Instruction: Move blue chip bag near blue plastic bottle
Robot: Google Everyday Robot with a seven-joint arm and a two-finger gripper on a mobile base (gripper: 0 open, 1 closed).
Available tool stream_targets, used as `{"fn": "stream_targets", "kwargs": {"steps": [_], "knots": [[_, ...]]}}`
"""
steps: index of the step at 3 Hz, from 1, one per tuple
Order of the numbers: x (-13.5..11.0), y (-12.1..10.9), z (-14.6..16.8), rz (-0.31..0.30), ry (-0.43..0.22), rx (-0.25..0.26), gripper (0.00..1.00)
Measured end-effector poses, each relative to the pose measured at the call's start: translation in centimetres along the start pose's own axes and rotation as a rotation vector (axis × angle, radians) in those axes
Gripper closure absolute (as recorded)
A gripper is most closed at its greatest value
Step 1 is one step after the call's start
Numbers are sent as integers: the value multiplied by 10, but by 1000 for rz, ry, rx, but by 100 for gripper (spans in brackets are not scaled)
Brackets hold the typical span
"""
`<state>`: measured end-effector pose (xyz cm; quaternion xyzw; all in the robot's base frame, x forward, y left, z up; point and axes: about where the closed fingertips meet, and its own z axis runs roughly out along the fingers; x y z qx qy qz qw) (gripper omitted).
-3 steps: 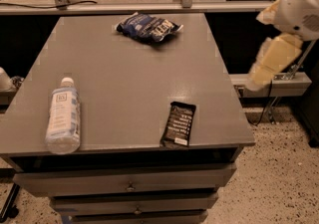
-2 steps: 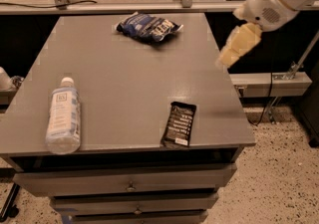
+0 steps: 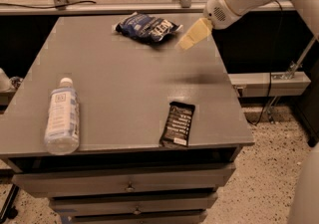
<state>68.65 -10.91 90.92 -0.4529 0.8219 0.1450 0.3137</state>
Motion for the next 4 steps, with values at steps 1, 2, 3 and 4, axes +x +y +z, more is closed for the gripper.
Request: {"fn": "stream_targets", "kwargs": {"steps": [1, 2, 3, 4], "knots": [[0, 0, 0, -2, 1, -1, 0], [-12, -8, 16, 3, -48, 25, 0], [-49, -29, 59, -16, -146, 63, 0], [-80, -40, 104, -34, -182, 51, 0]]}}
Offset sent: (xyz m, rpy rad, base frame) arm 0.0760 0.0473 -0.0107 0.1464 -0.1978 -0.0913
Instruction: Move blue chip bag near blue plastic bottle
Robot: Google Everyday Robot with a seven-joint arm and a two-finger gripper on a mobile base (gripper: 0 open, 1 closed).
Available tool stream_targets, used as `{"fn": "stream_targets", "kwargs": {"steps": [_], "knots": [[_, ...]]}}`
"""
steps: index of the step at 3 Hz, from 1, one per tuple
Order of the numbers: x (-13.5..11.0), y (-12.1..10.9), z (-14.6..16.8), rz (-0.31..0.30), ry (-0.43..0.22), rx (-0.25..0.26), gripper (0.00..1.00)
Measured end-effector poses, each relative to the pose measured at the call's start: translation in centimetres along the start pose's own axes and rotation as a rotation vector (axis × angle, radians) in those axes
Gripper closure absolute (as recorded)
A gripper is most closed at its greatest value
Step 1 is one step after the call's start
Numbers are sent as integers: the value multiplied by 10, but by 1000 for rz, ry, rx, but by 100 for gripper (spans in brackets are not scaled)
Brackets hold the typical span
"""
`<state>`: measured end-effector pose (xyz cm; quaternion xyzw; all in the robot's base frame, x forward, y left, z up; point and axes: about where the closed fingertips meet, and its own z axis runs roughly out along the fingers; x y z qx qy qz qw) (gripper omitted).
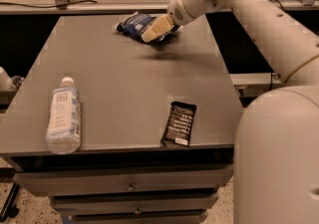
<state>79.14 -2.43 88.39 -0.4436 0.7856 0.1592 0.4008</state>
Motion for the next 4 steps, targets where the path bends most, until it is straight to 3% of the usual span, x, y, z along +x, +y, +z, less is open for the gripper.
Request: {"fn": "stream_targets", "kwargs": {"steps": [2, 4], "knots": [[-8, -4, 48, 35, -23, -1, 40], [-1, -3, 47, 64, -20, 21, 88]]}}
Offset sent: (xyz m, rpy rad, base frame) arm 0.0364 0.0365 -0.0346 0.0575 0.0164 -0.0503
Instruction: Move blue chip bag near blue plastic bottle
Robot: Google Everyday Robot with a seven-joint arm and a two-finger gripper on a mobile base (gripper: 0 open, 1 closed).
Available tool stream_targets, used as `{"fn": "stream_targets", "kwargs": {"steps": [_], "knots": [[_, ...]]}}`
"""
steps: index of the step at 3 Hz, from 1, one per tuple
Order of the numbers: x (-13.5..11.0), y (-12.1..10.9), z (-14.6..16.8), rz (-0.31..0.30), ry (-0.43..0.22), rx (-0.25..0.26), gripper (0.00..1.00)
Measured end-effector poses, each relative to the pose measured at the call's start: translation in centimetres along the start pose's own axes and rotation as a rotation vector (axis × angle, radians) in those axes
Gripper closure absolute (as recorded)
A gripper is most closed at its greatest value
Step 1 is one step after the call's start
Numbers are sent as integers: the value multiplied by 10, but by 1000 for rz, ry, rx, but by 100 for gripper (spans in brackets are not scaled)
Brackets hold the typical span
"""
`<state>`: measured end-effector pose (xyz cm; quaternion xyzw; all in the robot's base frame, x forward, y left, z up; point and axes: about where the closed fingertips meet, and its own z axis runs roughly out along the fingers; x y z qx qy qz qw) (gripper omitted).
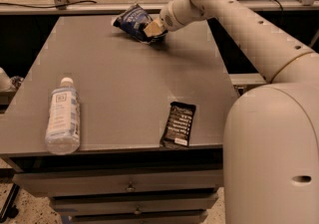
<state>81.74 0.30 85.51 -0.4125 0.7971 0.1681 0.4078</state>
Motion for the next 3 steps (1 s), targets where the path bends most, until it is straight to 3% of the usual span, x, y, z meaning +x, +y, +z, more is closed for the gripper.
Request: {"fn": "stream_targets", "kwargs": {"steps": [1, 3], "knots": [[-16, 9, -21, -17, -22, -12, 100], [-58, 90, -63, -72, -43, -149, 100]]}}
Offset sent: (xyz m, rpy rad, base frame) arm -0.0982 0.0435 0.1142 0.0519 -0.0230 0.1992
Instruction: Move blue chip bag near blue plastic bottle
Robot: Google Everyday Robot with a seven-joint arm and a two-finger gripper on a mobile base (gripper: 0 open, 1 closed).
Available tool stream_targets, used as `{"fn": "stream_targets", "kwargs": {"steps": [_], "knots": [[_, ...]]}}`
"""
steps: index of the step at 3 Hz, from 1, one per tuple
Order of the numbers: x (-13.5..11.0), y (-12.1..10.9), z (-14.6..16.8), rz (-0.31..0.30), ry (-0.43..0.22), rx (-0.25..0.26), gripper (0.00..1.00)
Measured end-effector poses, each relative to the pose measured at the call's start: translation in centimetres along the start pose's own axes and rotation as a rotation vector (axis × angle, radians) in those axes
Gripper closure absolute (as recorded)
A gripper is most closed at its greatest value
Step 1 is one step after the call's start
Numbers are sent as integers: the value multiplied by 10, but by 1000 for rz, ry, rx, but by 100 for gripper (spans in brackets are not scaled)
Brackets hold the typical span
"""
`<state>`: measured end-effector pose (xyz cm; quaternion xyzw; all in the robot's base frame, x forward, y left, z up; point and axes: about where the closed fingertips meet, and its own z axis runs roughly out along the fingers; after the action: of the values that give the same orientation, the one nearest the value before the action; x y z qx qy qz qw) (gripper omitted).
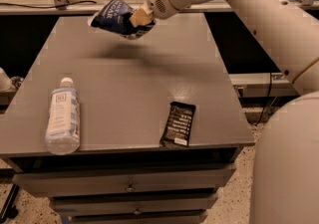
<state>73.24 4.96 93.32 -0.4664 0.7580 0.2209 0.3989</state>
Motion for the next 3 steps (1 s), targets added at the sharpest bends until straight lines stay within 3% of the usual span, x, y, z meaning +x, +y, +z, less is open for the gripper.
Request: {"fn": "stream_targets", "kwargs": {"steps": [1, 2, 3], "knots": [[-3, 56, 3, 20, 21, -83, 100], [-3, 56, 3, 20, 22, -83, 100], [-2, 76, 12, -18, 82, -105, 100]]}}
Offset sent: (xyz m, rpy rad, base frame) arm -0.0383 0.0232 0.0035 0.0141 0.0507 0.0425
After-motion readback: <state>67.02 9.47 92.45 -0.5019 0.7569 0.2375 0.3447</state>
